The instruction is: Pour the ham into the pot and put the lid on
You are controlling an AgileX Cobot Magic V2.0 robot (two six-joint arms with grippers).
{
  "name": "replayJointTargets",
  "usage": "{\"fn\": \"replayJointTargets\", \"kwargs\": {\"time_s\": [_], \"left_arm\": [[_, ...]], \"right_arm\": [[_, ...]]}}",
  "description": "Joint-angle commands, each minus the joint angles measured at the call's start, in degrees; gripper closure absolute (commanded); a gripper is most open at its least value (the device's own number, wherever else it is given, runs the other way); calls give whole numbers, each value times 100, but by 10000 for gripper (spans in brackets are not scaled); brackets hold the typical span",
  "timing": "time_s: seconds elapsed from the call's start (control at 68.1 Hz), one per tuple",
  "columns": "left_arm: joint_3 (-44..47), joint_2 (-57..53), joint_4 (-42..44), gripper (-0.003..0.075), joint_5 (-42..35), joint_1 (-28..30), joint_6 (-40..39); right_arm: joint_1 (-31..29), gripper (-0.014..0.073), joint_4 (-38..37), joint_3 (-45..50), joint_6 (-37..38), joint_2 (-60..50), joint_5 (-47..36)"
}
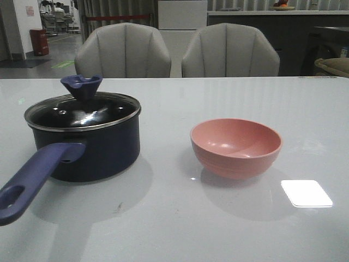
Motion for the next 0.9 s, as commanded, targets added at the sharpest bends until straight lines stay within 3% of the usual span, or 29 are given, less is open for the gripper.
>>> {"fn": "replayJointTargets", "kwargs": {"time_s": [0.0, 0.881], "left_arm": [[121, -117, -2, 589, -481, 15, -72], [121, -117, -2, 589, -481, 15, -72]], "right_arm": [[-21, 435, -52, -168, -44, 34, -462], [-150, 435, -281, -13, -49, -138, -463]]}}
